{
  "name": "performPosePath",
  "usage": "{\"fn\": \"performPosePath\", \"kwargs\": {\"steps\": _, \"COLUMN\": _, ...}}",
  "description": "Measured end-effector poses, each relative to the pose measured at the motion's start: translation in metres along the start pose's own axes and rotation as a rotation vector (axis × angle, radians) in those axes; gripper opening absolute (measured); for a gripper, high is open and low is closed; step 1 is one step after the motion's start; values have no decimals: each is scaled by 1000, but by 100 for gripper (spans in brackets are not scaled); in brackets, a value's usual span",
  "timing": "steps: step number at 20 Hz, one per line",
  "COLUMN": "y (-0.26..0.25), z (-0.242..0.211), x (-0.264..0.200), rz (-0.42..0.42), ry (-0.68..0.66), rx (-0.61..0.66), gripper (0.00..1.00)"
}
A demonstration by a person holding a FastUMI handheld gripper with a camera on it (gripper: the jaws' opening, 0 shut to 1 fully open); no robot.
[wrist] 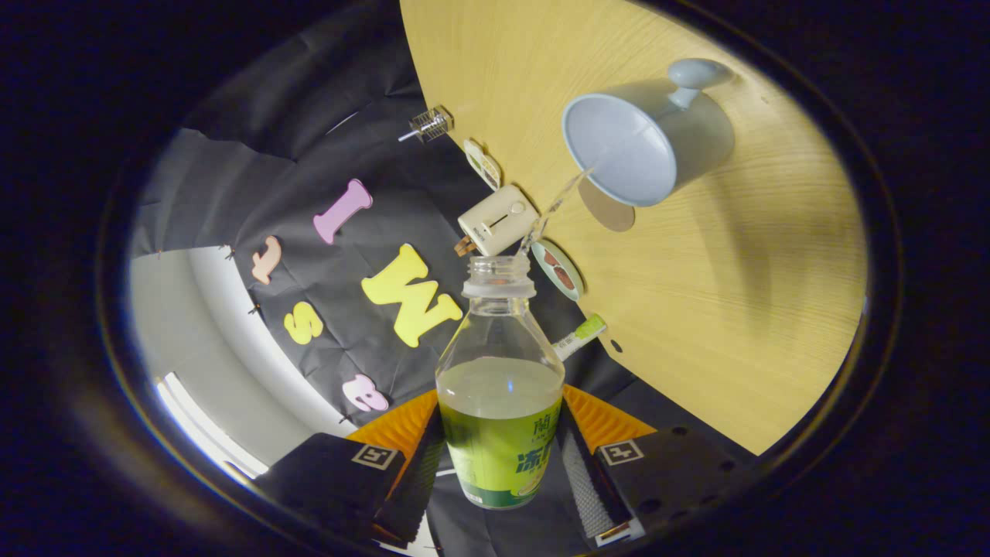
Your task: Take the bottle from table, then pour the juice into the cup, finally place the bottle on the coaster
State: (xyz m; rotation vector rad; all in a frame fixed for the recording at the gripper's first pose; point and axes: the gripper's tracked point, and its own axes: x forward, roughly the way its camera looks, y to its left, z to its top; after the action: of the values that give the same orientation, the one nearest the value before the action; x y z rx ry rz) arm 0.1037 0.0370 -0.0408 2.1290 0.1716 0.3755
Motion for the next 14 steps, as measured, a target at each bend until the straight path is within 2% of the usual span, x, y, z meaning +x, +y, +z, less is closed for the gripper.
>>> {"fn": "performPosePath", "kwargs": {"steps": 14, "y": -6, "z": 8, "x": 3, "rz": 28, "ry": 9, "rx": 94, "gripper": 79}}
